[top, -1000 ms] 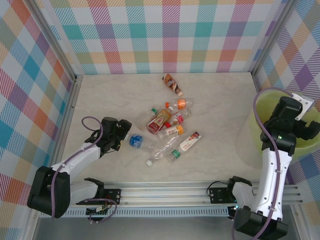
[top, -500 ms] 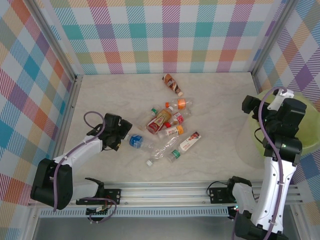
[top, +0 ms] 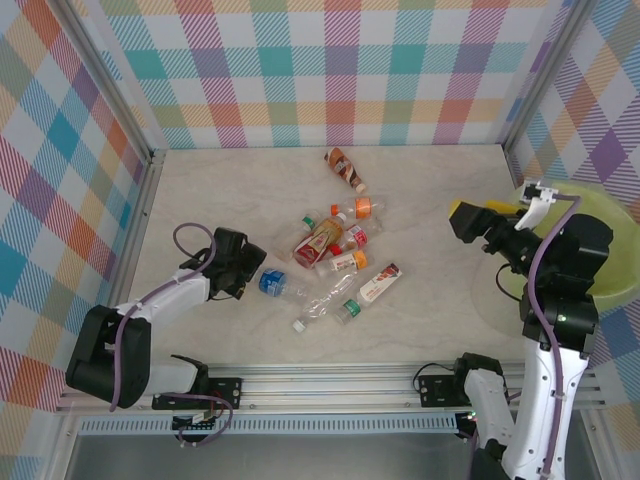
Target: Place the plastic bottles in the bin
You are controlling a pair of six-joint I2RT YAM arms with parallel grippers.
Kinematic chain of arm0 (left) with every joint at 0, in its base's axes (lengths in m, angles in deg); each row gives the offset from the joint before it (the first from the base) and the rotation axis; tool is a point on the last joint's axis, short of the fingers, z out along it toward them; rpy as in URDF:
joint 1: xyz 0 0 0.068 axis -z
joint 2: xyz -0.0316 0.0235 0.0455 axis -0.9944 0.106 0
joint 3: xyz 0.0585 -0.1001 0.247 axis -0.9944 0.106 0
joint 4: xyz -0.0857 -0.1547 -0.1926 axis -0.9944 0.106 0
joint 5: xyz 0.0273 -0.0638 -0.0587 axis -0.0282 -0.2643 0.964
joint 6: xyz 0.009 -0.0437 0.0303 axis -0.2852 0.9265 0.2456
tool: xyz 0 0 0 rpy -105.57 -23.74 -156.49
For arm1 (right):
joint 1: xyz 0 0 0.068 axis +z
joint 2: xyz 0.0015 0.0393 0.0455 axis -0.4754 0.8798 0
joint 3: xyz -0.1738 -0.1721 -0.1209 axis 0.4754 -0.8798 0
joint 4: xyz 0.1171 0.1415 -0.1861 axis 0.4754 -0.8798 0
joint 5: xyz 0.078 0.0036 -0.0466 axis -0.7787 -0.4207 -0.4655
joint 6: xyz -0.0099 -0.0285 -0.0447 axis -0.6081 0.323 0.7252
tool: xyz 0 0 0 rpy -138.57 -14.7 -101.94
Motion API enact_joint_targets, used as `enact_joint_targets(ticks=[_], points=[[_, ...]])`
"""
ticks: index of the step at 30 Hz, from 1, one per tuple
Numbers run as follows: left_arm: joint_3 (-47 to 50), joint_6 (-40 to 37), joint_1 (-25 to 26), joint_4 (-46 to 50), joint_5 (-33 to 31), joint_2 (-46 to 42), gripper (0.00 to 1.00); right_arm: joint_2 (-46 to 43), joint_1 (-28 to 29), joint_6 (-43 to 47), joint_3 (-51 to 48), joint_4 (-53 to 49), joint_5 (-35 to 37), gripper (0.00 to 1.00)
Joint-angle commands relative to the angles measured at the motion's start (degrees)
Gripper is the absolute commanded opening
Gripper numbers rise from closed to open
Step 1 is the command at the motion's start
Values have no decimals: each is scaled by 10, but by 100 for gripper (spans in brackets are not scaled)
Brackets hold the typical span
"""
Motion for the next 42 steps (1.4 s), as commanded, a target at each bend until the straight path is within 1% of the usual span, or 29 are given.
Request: enact_joint_targets(ticks=[1,4,7,15,18,20,24,28,32,34,36,42], points=[[10,-8,9,-20,13,9,82,-2,29,-13,-14,9,-18,100],[7,-14,10,-23,21,16,80,7,81,-5,-16,7,19,100],[10,-17,9,-25,19,21,74,25,148,6,-16,9,66,100],[23,-21,9,-46,20,33,54,96,319,28,-23,36,186,100],[30,-24,9,-57,15,31,47,117,374,38,-30,45,233,100],[32,-28,9,-64,15,29,43,129,399,36,-39,57,252,100],[31,-34,9,-71,17,29,37,146,431,14,-68,95,273,100],[31,-40,8,-80,21,25,30,158,447,-14,-96,137,276,100],[31,-41,8,-81,23,16,23,173,468,-4,-94,130,297,100],[31,-43,8,-79,24,11,16,176,475,-3,-94,130,308,100],[30,-45,6,-75,24,3,0,178,480,-3,-97,137,309,100],[21,-69,5,-89,35,-43,0,183,498,-6,-119,172,327,100]])
